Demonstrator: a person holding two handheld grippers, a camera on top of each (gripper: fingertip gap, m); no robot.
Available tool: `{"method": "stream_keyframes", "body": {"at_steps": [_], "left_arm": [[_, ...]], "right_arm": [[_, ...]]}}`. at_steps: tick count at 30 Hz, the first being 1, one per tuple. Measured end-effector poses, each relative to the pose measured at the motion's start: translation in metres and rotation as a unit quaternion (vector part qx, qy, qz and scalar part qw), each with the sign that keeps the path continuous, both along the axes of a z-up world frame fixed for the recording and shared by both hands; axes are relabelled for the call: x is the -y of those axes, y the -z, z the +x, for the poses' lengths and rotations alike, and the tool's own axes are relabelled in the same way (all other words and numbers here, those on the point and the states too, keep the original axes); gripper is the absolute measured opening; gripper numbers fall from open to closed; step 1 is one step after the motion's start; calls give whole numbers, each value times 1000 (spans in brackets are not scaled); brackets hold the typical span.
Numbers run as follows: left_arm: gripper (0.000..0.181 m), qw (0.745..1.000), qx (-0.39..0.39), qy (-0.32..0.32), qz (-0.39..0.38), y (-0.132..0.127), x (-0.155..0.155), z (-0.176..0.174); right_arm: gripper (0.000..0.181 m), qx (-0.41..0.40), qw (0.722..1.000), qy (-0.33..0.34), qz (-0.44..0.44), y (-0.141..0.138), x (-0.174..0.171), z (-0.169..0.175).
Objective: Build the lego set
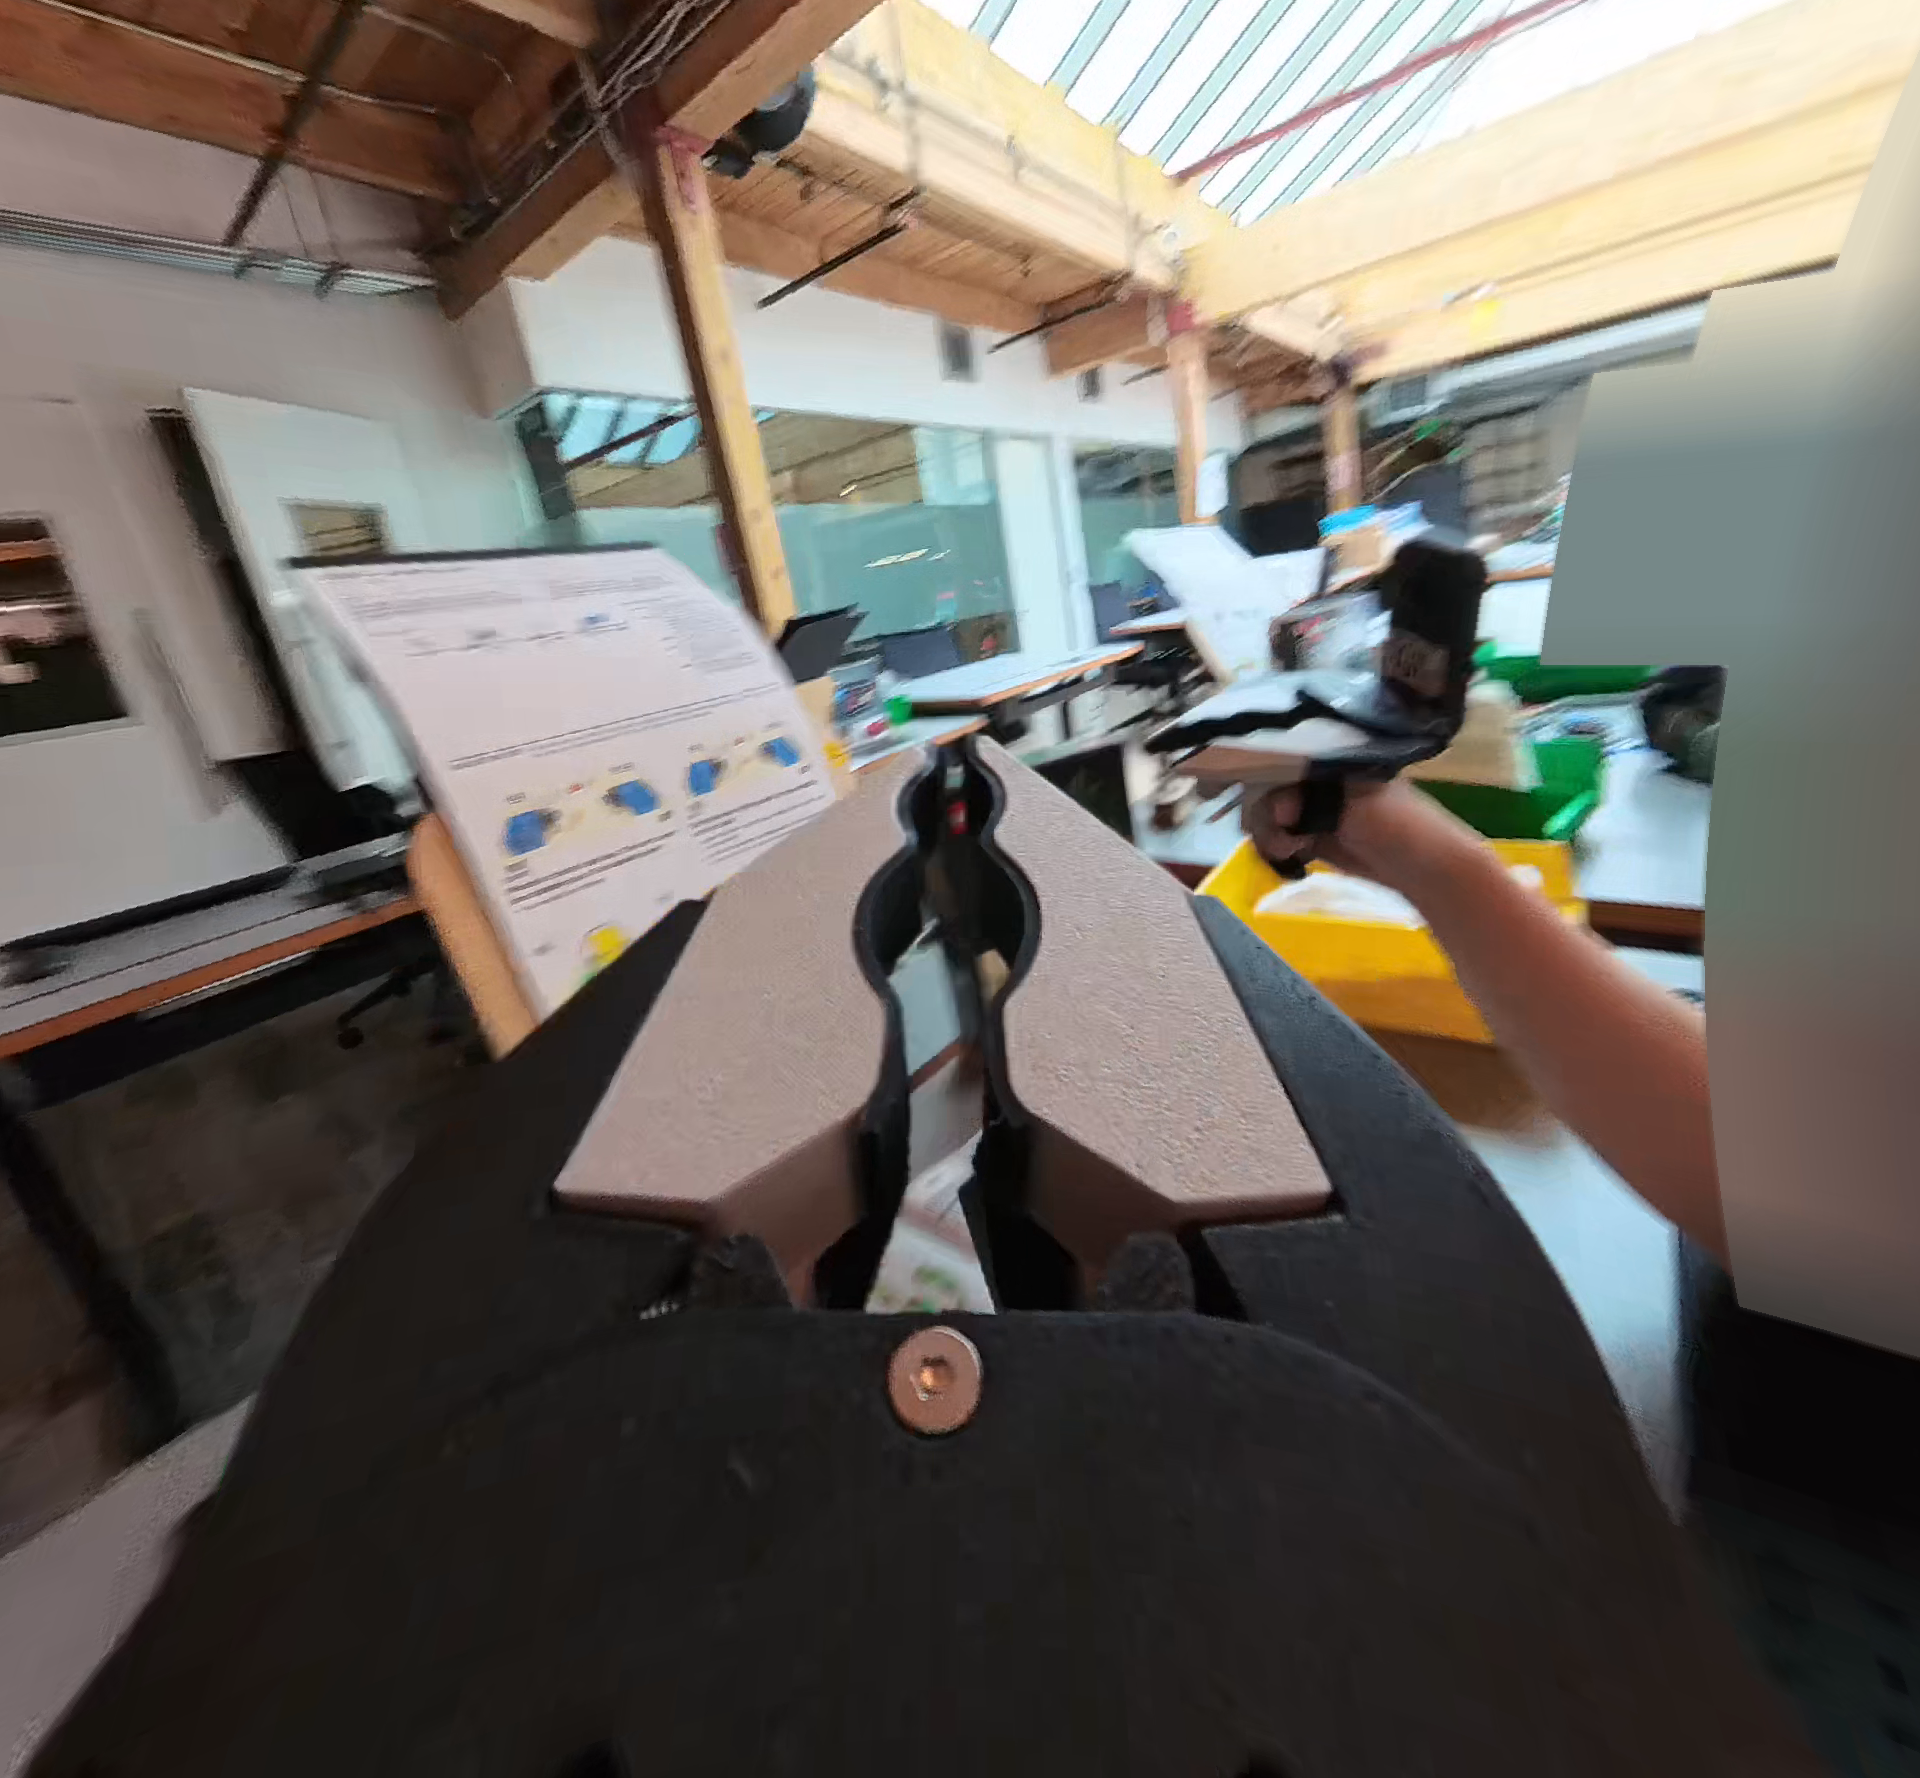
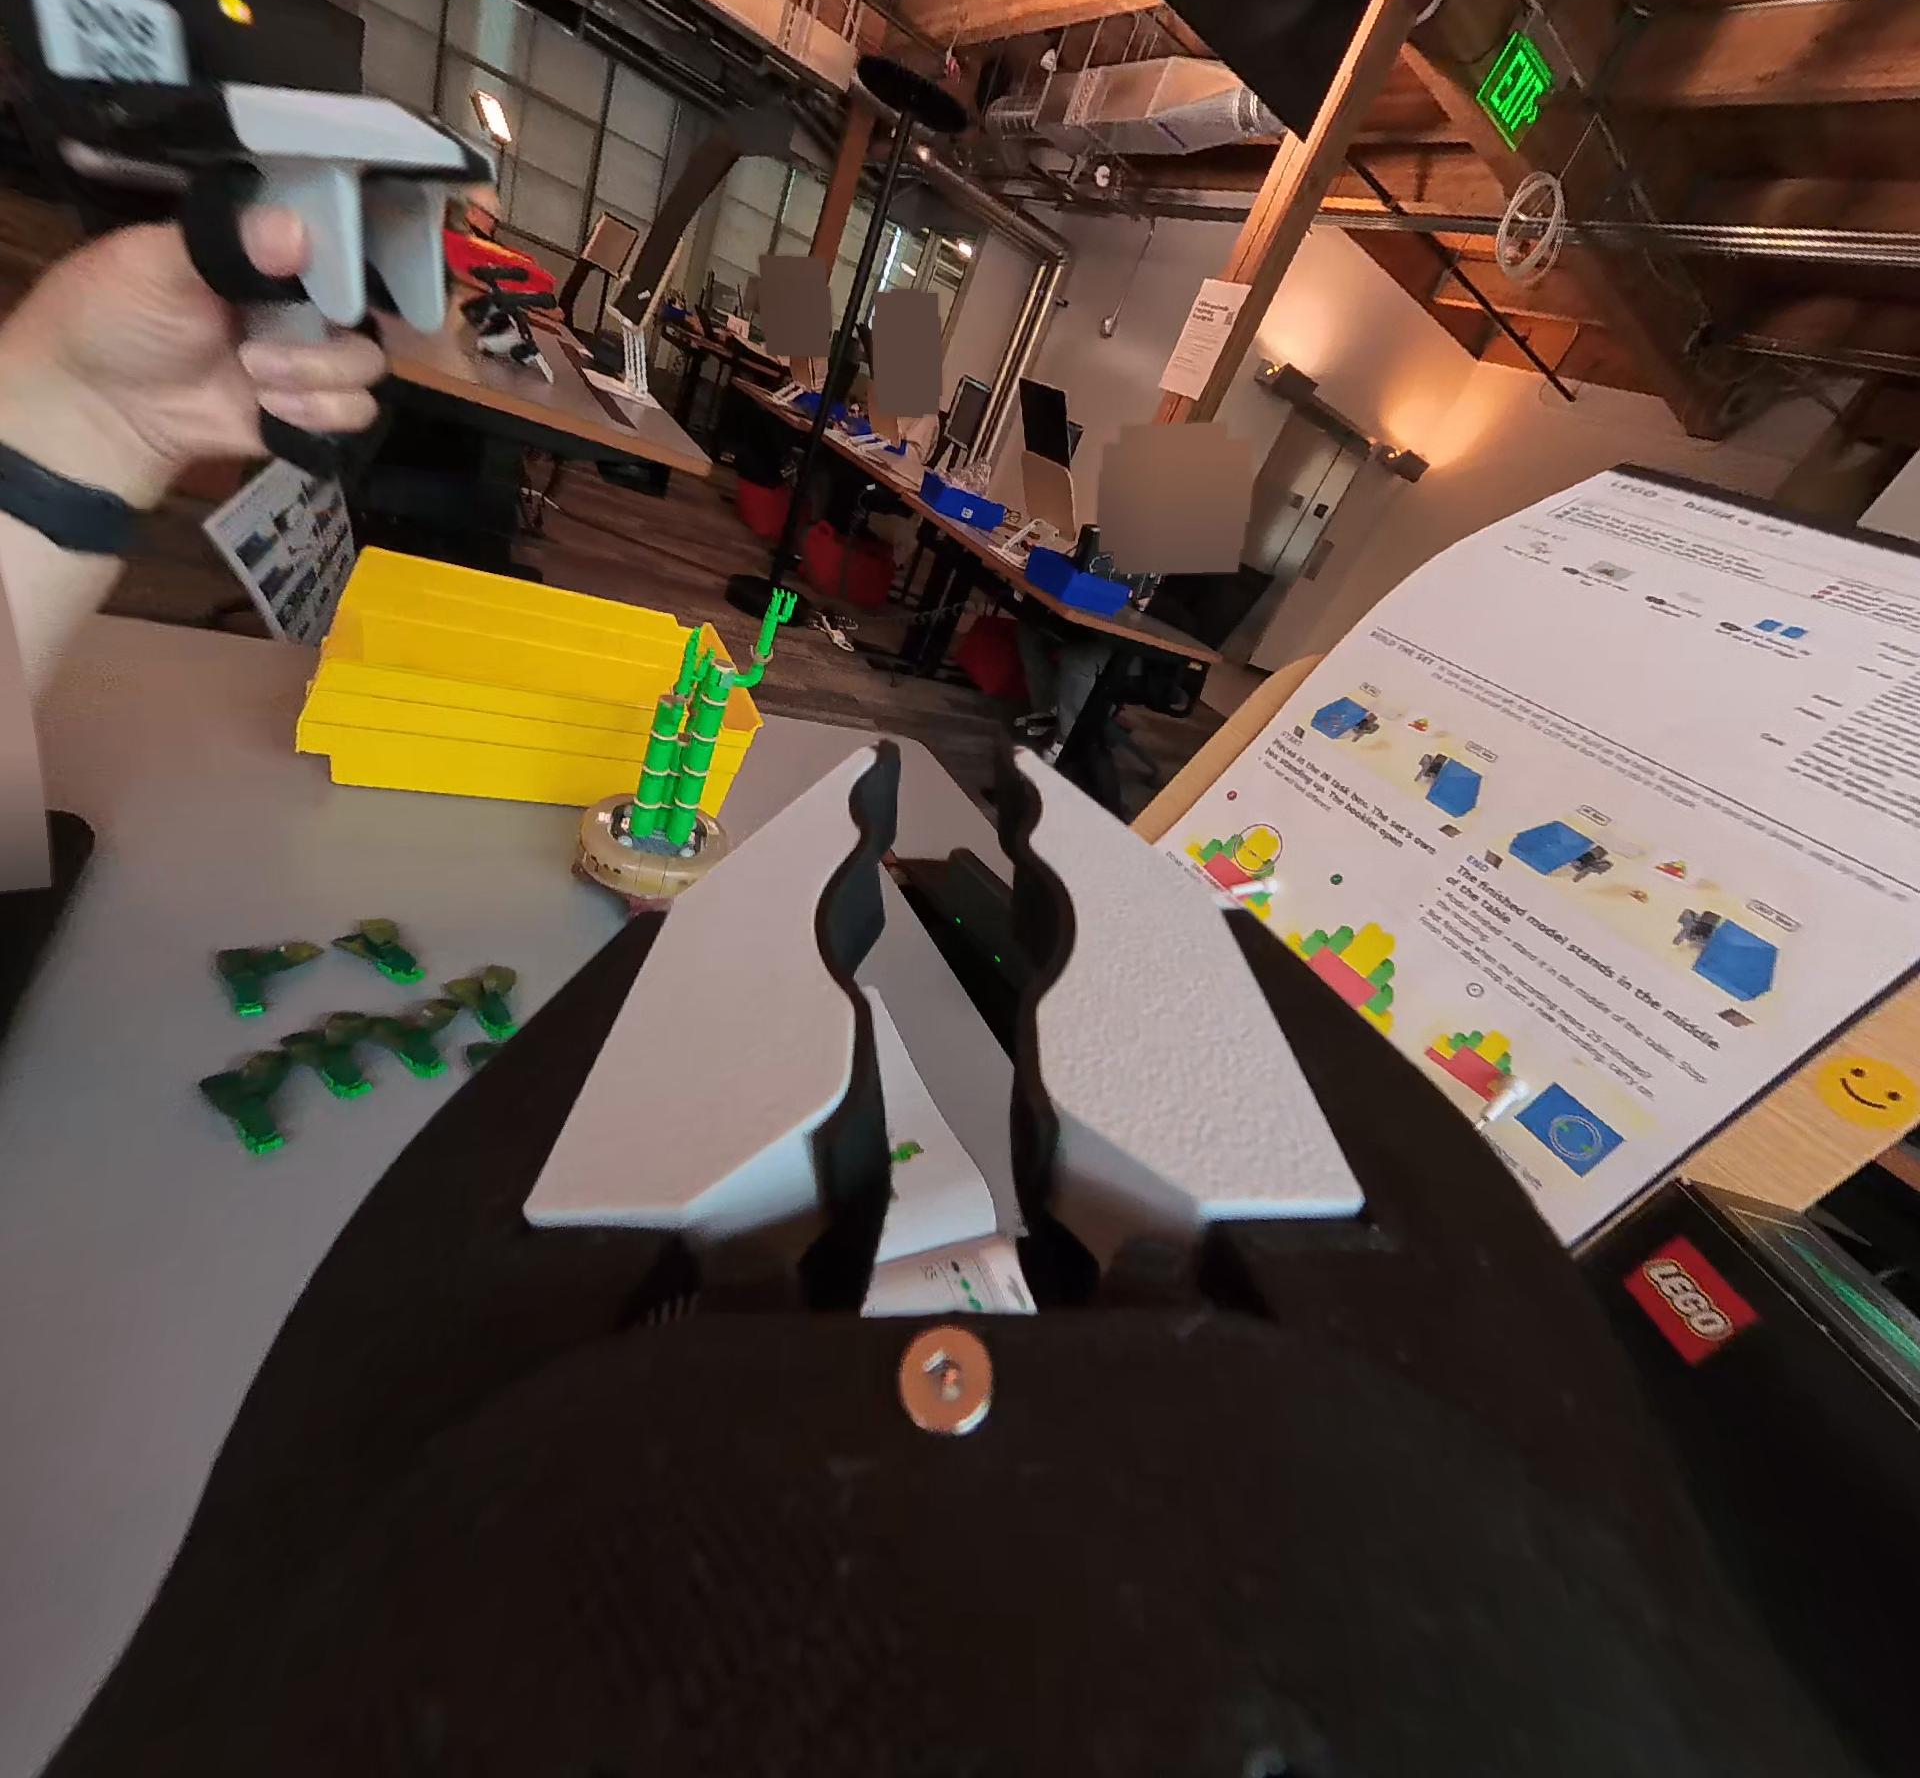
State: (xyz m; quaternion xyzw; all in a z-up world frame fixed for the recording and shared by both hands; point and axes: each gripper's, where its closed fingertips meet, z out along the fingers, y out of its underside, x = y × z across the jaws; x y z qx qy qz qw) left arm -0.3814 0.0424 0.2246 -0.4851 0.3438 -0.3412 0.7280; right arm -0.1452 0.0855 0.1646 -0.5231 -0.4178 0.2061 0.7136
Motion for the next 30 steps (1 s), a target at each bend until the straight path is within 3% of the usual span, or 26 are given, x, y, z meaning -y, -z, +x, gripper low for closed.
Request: {"method": "stream_keyframes", "body": {"at_steps": [2, 5, 9, 14, 17, 20, 22, 26, 28, 30], "left_arm": [[13, 994, -43, -105, 1, 3, -5, -33], [2, 962, -97, -251, -43, 17, -29, -102], [3, 906, -199, -300, -223, 83, -66, -177], [5, 809, -306, -303, -401, 178, -92, -241], [7, 780, -323, -268, -465, 218, -97, -254], [11, 748, -321, -239, -530, 251, -103, -267], [14, 739, -298, -213, -565, 265, -106, -271], [14, 753, -270, -200, -566, 283, -112, -282], [19, 739, -291, -203, -573, 297, -101, -290], [19, 747, -296, -180, -568, 300, -89, -286]], "right_arm": [[17, 17, 1000, 6, -1, 3, 1, 2], [17, 45, 999, 16, 7, 7, -1, -1], [21, 83, 997, 10, 5, 15, 1, -19], [22, 131, 991, 11, 16, 23, 6, -35], [23, 141, 990, 11, 16, 26, 6, -35], [23, 116, 992, -43, 1, 23, 16, -43], [23, 81, 993, -90, -14, 17, 27, -50], [24, 41, 986, -159, -24, 8, 46, -64], [24, 30, 982, -182, -28, 5, 54, -71], [24, 7, 975, -219, -33, -2, 66, -79]]}}
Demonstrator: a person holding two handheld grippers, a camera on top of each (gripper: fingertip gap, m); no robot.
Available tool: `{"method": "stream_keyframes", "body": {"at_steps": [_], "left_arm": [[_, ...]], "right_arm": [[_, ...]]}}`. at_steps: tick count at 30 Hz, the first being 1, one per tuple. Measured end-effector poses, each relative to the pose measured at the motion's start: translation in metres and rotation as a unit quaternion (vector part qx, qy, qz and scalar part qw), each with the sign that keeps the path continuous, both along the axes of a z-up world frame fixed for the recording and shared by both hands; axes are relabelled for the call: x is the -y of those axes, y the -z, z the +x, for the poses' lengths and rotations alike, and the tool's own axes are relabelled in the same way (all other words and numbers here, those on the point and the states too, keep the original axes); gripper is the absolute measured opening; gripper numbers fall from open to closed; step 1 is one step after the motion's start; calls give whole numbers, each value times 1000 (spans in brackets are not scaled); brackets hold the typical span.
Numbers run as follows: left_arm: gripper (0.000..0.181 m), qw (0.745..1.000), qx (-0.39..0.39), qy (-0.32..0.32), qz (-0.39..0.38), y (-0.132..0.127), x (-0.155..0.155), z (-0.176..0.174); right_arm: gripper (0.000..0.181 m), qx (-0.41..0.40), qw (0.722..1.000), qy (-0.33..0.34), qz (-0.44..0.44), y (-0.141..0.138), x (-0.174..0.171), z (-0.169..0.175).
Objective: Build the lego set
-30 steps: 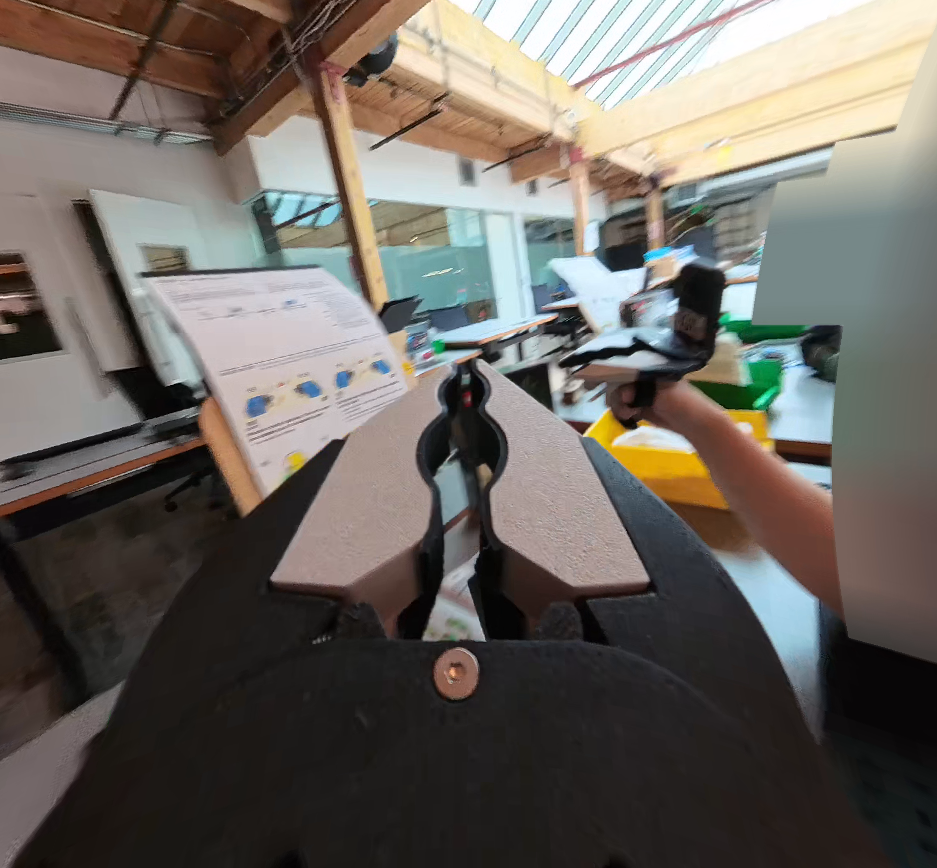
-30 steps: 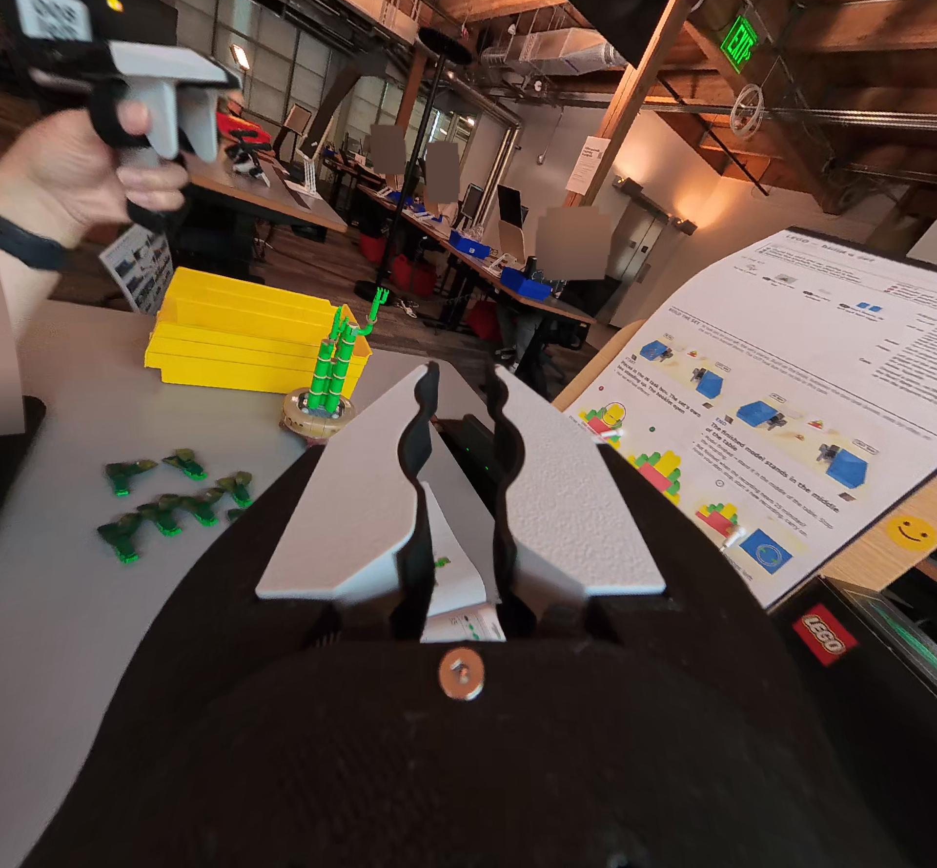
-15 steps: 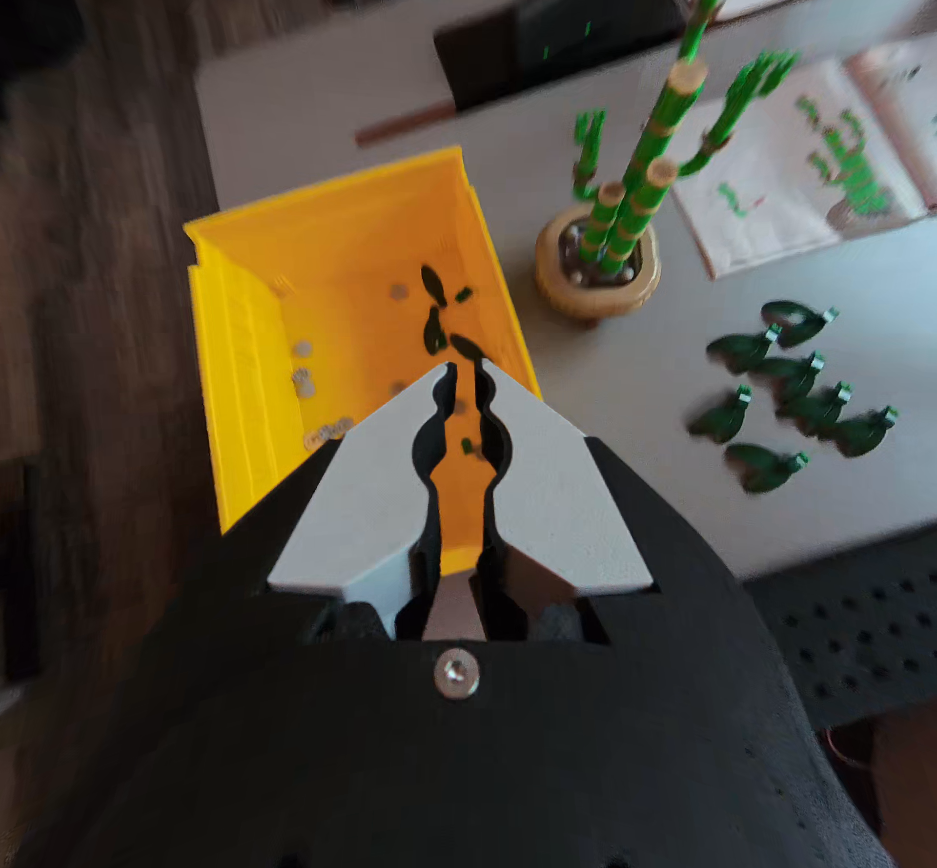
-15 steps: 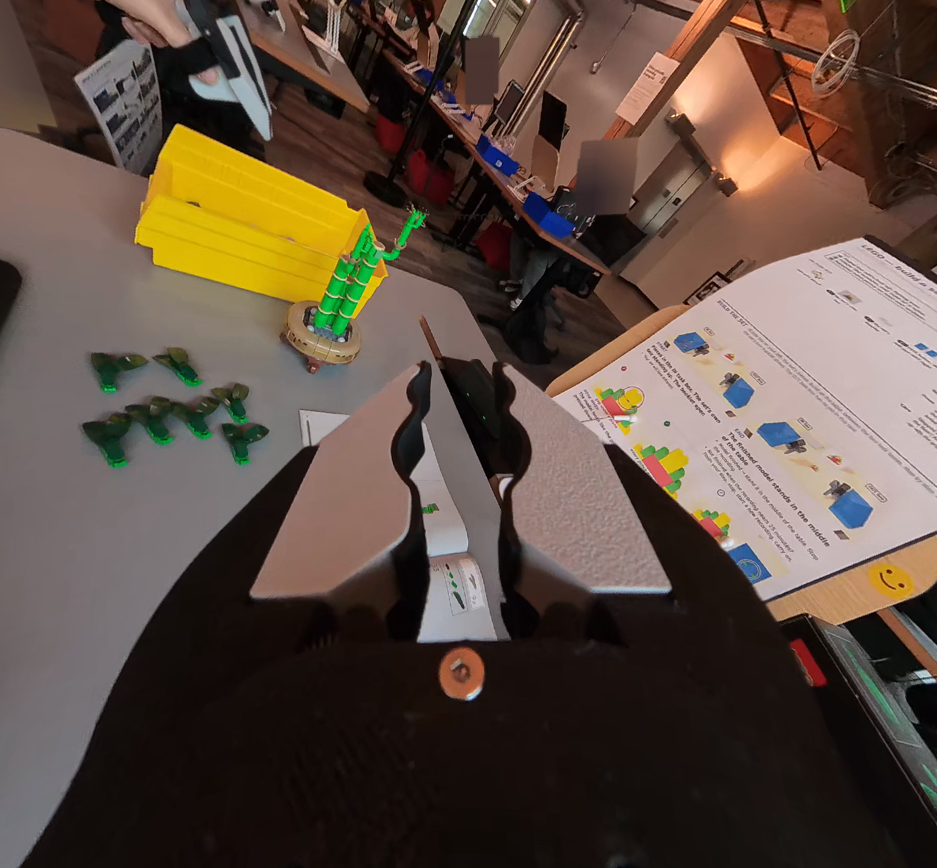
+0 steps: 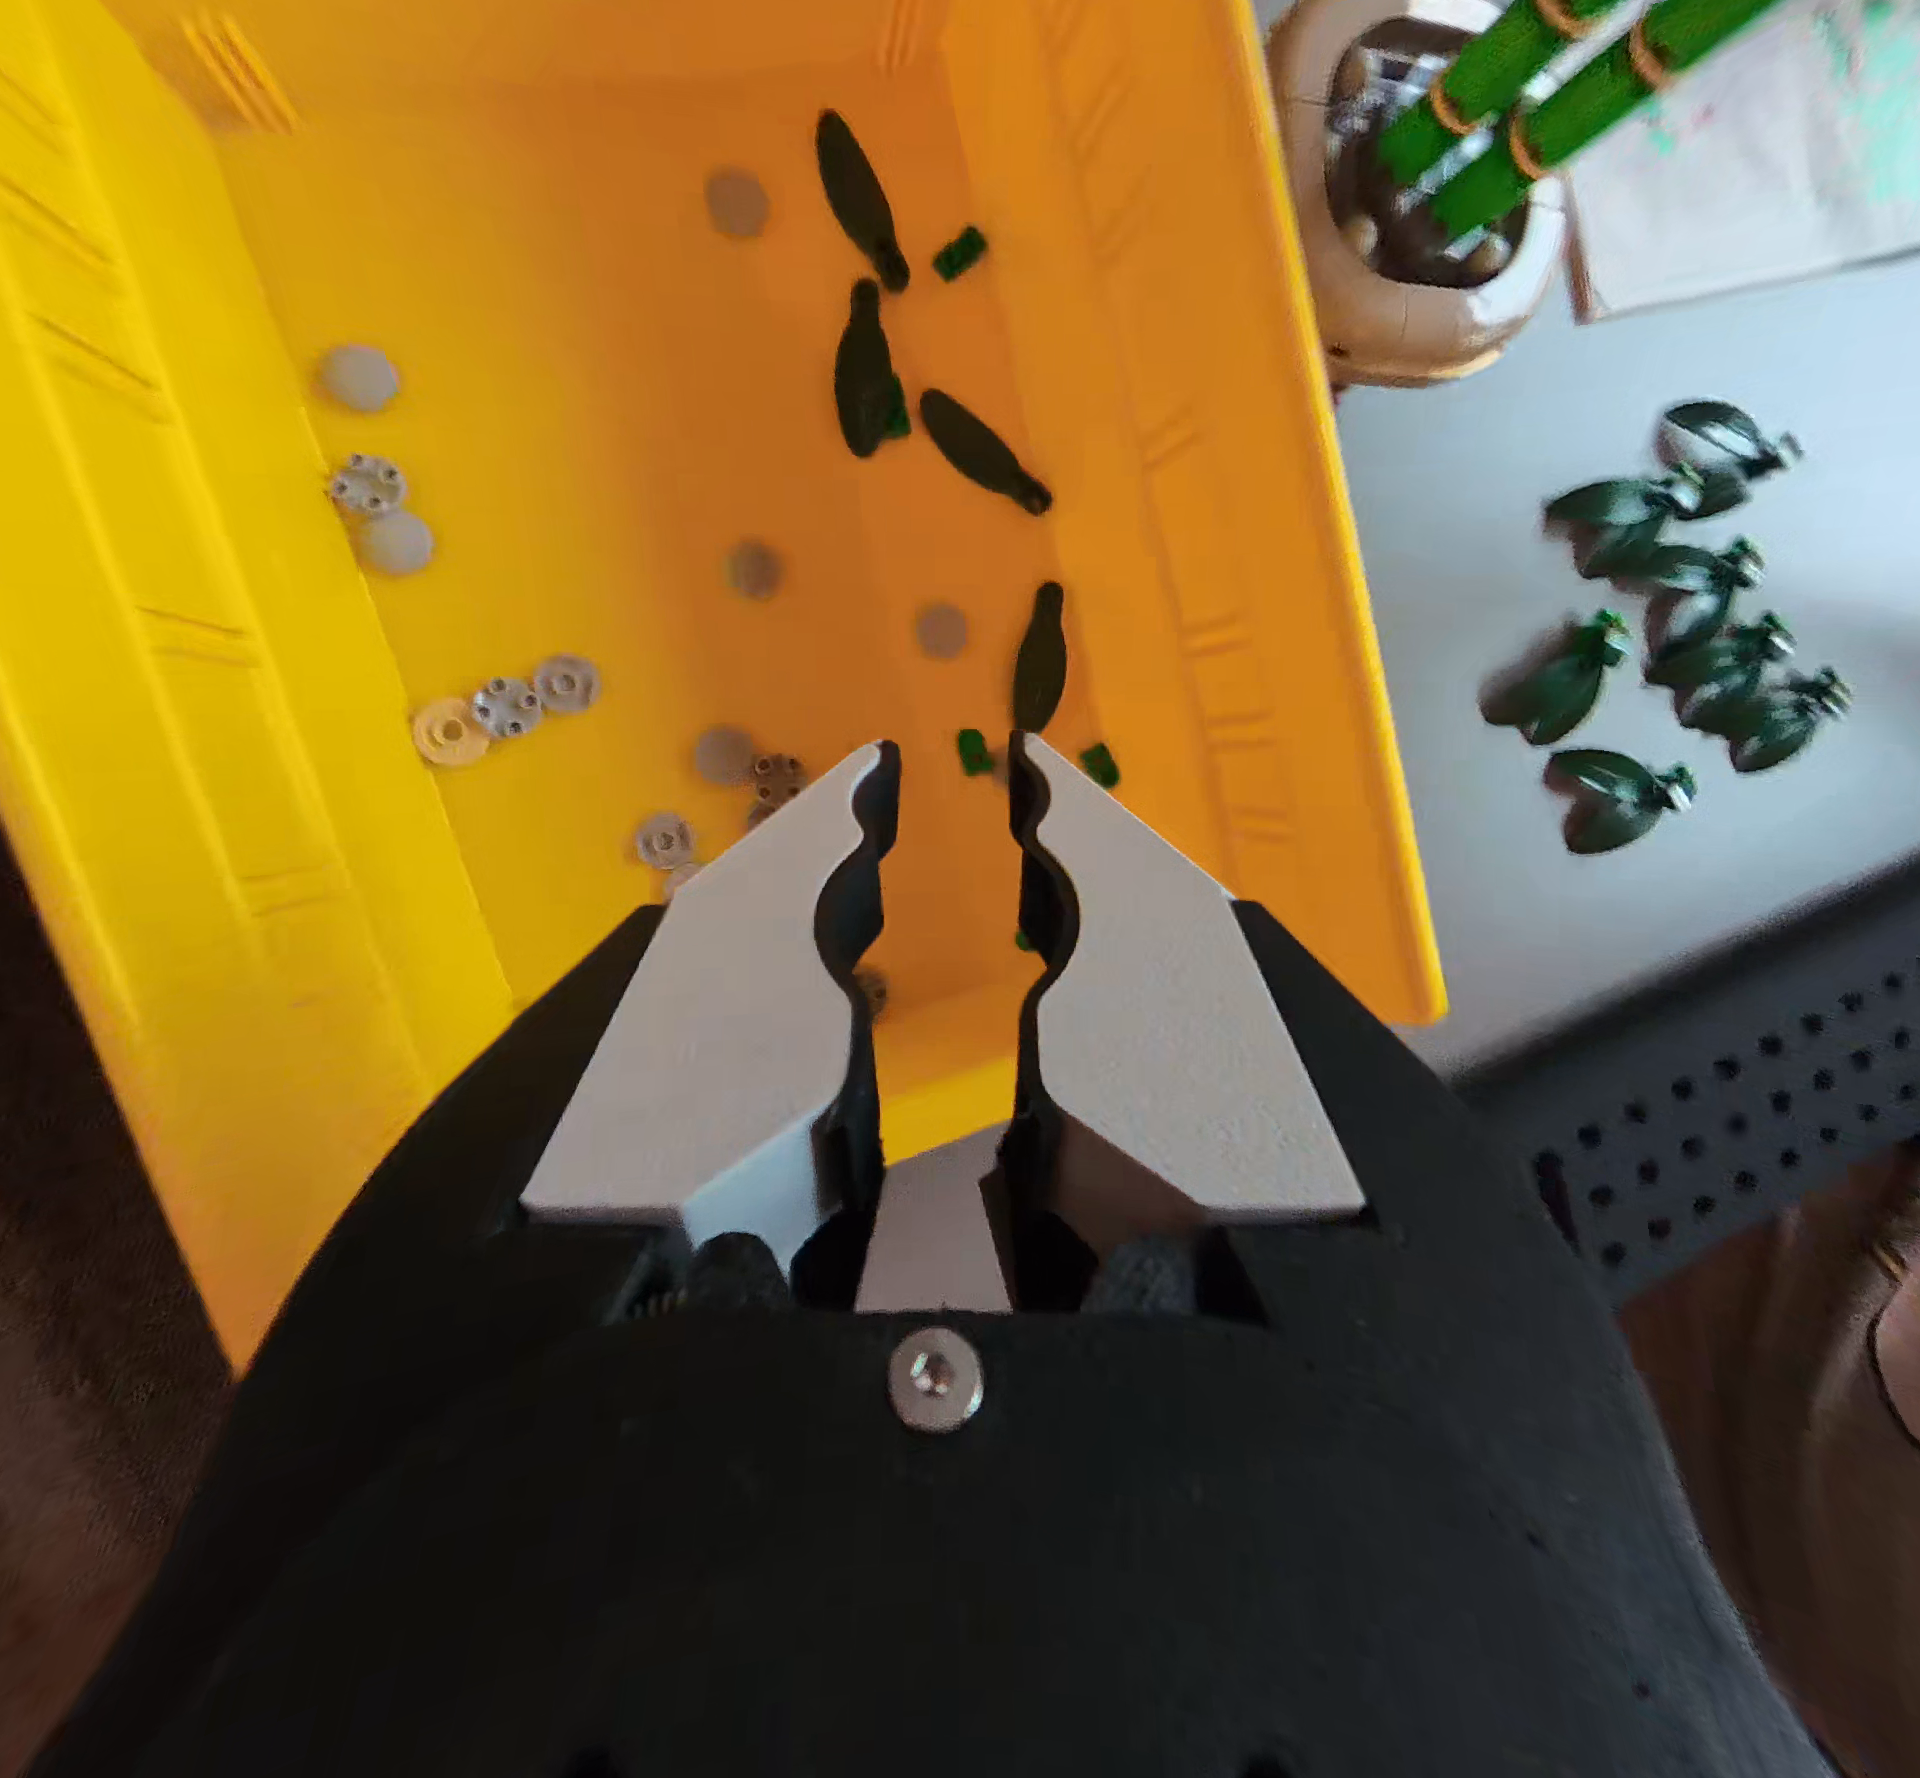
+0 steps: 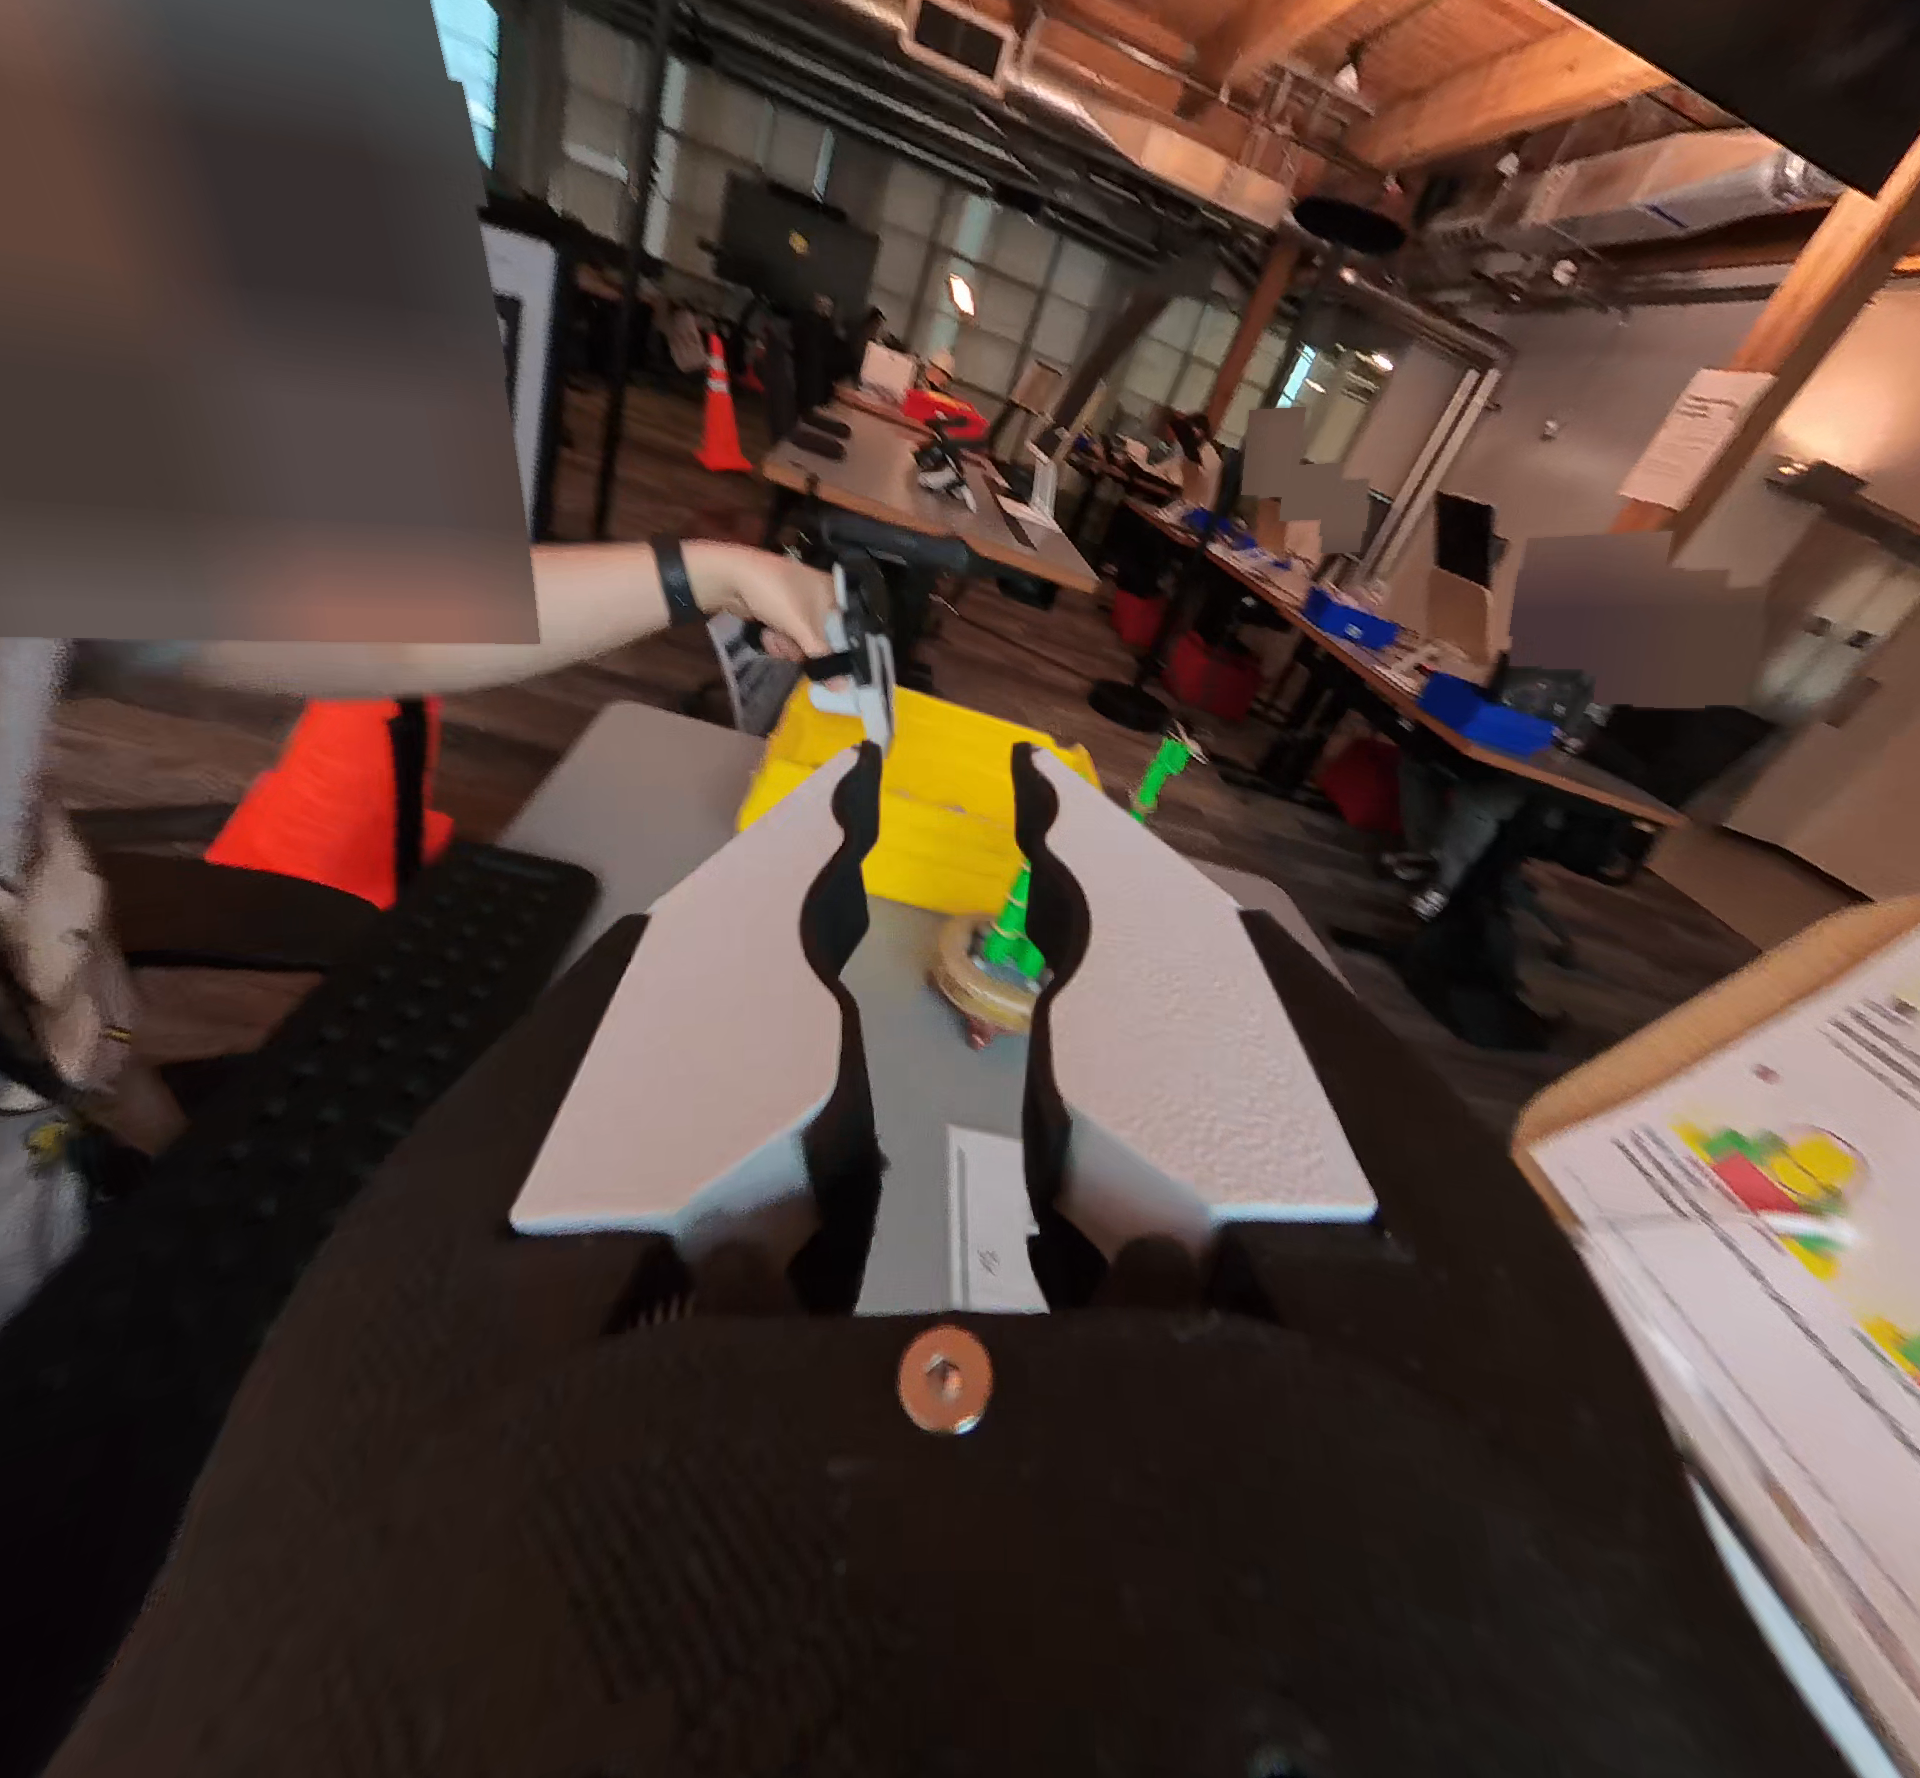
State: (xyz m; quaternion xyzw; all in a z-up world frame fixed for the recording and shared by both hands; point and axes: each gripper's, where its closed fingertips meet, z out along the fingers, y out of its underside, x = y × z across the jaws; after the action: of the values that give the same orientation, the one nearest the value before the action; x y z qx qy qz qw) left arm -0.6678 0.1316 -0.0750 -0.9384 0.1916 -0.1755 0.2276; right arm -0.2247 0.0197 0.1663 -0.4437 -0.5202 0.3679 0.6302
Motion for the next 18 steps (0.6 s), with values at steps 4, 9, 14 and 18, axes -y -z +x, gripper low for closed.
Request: {"method": "stream_keyframes", "body": {"at_steps": [4, 9, 14, 18], "left_arm": [[15, 994, 90, 53, -21, -15, 13, 26], [23, 995, 35, 55, -72, 5, -7, 15], [29, 991, 11, 122, -53, 1, -57, 28], [30, 982, -2, 190, 1, 20, -79, 37]], "right_arm": [[23, -42, 998, -44, -21, -19, 10, -14], [24, -59, 997, -29, -27, -34, 1, -37], [24, -45, 999, -20, -6, -25, -4, -55], [24, -63, 997, 41, -36, -25, -32, -58]]}}
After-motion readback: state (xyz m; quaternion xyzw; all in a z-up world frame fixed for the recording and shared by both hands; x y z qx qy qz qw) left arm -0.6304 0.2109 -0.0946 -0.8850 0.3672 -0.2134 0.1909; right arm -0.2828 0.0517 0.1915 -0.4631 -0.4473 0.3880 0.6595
